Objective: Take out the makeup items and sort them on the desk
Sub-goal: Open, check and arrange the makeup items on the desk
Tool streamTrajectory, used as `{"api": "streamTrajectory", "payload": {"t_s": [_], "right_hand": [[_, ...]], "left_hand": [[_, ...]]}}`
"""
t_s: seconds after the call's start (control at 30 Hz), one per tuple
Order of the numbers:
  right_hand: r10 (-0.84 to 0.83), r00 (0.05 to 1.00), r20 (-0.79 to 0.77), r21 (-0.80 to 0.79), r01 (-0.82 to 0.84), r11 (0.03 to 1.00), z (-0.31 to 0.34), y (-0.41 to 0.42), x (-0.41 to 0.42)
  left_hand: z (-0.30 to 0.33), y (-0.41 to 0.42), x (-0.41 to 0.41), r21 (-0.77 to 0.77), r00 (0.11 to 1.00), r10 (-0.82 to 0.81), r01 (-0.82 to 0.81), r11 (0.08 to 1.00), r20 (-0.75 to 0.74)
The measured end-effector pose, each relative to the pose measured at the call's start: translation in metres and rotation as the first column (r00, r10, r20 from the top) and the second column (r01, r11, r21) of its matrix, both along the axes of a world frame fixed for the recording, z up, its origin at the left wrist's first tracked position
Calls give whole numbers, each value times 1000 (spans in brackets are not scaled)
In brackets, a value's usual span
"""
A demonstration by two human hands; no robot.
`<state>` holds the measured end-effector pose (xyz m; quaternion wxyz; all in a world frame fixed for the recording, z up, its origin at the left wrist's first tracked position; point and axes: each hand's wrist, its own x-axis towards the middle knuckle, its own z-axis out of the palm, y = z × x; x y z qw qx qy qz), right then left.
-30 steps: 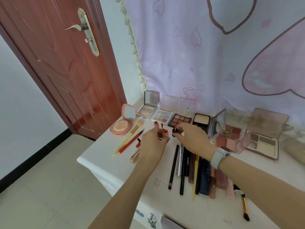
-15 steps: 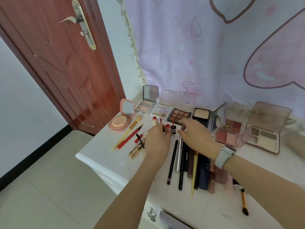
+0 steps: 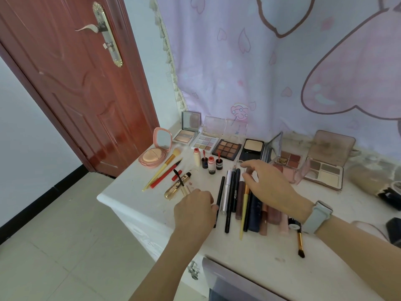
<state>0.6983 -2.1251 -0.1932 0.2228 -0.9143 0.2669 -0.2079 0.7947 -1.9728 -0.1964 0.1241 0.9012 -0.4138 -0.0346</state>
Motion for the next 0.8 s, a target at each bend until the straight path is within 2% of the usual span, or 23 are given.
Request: {"api": "streamTrajectory", "payload": {"t_s": [0.4, 0.57, 0.63, 0.7, 0.8], "right_hand": [[7, 999, 45, 16, -7, 1000, 3, 11, -12], [5, 996, 86, 54, -9, 999, 9, 16, -17], [-7, 994, 109, 133, -8, 991, 13, 18, -17], [-17, 991, 135, 280, -21, 960, 18, 21, -16], [-44, 979, 197, 575, -79, 815, 29, 27, -11]], "left_hand": [[9, -13, -9, 92, 998, 22, -17, 996, -52], [11, -9, -4, 34, 992, 54, -50, 998, -114], [14, -2, -1, -43, 992, 59, -64, 997, -110], [18, 9, 3, -178, 991, 21, -44, 983, -129], [22, 26, 4, -336, 974, -153, 89, 938, -169]]}}
